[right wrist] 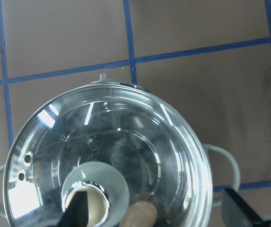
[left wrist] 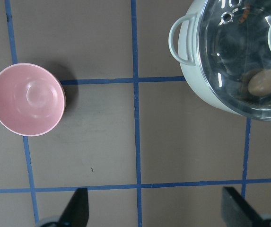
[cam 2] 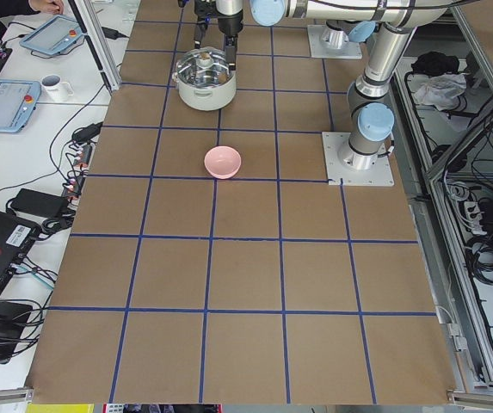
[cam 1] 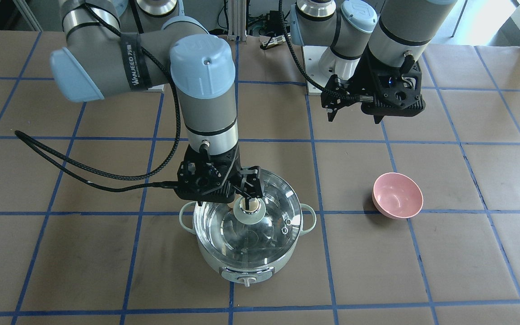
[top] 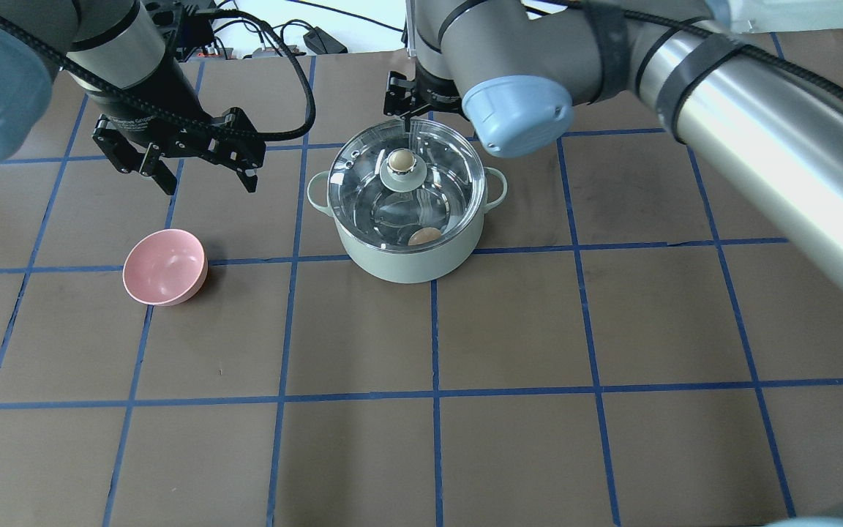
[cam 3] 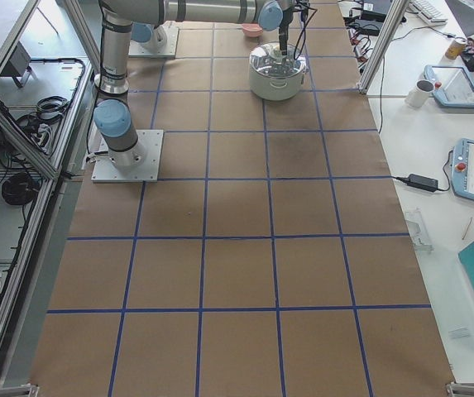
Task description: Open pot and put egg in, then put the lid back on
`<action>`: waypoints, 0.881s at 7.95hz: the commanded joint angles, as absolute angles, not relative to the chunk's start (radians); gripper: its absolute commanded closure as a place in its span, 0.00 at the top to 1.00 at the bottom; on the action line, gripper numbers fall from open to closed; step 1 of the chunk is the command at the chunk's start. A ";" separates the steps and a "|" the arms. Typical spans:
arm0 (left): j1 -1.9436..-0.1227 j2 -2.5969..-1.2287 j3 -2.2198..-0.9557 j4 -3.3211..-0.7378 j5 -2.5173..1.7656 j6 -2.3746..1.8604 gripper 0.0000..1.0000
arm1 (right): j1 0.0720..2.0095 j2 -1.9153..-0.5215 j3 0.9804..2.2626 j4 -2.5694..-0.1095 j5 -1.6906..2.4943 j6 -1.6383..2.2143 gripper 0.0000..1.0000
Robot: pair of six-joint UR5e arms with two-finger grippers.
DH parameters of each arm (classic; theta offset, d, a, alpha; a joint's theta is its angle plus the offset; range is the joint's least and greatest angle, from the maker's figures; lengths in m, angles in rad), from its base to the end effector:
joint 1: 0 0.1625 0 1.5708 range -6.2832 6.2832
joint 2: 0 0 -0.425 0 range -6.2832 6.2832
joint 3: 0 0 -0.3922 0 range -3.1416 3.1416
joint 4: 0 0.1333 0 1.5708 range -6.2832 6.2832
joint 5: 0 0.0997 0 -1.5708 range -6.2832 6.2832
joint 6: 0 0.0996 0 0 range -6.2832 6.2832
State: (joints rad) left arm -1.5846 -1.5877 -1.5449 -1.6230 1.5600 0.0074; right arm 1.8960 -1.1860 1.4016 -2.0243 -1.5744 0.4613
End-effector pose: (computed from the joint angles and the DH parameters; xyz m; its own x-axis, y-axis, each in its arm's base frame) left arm -0.1412 -0.4928 0.4872 -0.9997 0.0207 0.0111 0.0212 0.9988 0.0431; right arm 0.3378 -0.5858 0.3992 -0.9870 0.1245 -0.1018 0.1439 0.9665 -0.2126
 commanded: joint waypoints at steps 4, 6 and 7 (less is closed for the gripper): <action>-1.592 -1.589 -1.545 -1.628 1.557 0.003 1.00 | 1.589 -1.514 1.404 -1.527 -1.488 -0.019 1.00; -1.594 -1.589 -1.545 -1.628 1.555 0.003 1.00 | 1.569 -1.558 1.442 -1.514 -1.500 -0.058 1.00; -1.594 -1.589 -1.545 -1.628 1.557 0.003 1.00 | 1.569 -1.580 1.466 -1.511 -1.499 -0.057 1.00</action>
